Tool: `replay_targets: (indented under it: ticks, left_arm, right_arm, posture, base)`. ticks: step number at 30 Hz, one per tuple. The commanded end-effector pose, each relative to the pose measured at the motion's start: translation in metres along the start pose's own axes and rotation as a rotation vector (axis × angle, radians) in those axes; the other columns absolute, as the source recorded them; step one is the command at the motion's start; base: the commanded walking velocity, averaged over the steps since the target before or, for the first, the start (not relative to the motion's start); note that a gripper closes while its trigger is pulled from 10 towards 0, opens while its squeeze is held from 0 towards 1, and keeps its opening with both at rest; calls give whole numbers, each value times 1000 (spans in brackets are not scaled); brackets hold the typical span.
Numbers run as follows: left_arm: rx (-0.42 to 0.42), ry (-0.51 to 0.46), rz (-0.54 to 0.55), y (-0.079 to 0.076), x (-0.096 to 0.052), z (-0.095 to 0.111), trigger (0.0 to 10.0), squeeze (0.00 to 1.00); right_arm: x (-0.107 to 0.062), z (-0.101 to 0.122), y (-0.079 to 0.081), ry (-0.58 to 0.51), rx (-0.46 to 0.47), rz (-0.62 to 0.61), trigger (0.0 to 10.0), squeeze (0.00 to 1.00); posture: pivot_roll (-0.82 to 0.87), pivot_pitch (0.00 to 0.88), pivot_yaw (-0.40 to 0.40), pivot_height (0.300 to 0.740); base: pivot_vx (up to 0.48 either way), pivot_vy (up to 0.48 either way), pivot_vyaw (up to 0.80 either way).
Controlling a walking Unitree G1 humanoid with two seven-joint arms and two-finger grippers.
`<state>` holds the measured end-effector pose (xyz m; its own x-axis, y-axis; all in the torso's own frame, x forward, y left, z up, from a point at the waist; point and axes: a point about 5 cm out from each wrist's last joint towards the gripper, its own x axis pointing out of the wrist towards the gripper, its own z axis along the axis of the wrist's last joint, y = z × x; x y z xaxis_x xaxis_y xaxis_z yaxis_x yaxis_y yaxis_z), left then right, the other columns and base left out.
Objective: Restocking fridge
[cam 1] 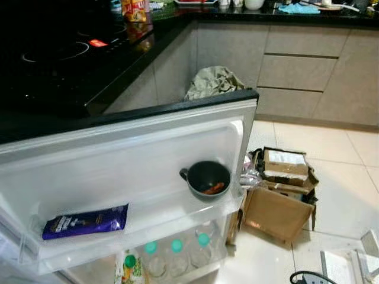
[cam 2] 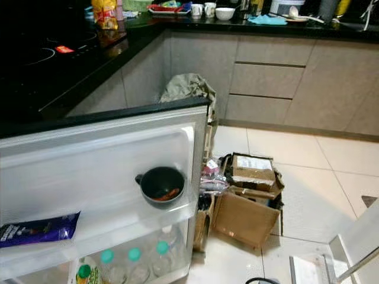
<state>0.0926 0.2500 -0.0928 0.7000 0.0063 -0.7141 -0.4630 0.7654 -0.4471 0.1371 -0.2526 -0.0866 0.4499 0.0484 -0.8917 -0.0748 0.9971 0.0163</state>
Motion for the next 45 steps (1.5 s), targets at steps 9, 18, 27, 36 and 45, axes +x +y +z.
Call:
replay_targets:
  ticks: [9, 18, 27, 36, 45]
  left_arm:
    - [-19, 36, 9, 0, -2, -10, 10000, 0]
    - [-1, 55, -10, -6, 0, -14, 10000, 0]
    - [0, 61, 7, -5, 1, -13, 10000, 0]
    - [26, 76, -14, -8, 2, -14, 10000, 0]
    - [29, 83, -23, -11, 3, -16, 10000, 0]
  right_arm:
    - [2, -4, 11, -4, 5, 53, 10000, 0]
    - [3, -3, 13, -20, 29, 69, 10000, 0]
    - [4, 0, 16, -30, 30, 77, 10000, 0]
    - [4, 3, 18, -46, 50, 120, 10000, 0]
    - [4, -1, 18, -15, 50, 128, 10000, 0]
  posture:
    - [-83, 0, -7, 642]
    - [-85, 0, -6, 681]
    - [-85, 0, -2, 681]
    - [-85, 0, -2, 715]
    - [-85, 0, -2, 735]
  base:
    - [-51, 0, 0]
    - [0, 0, 0]
    - [-213, 0, 0]
    - [0, 0, 0]
    - [0, 0, 0]
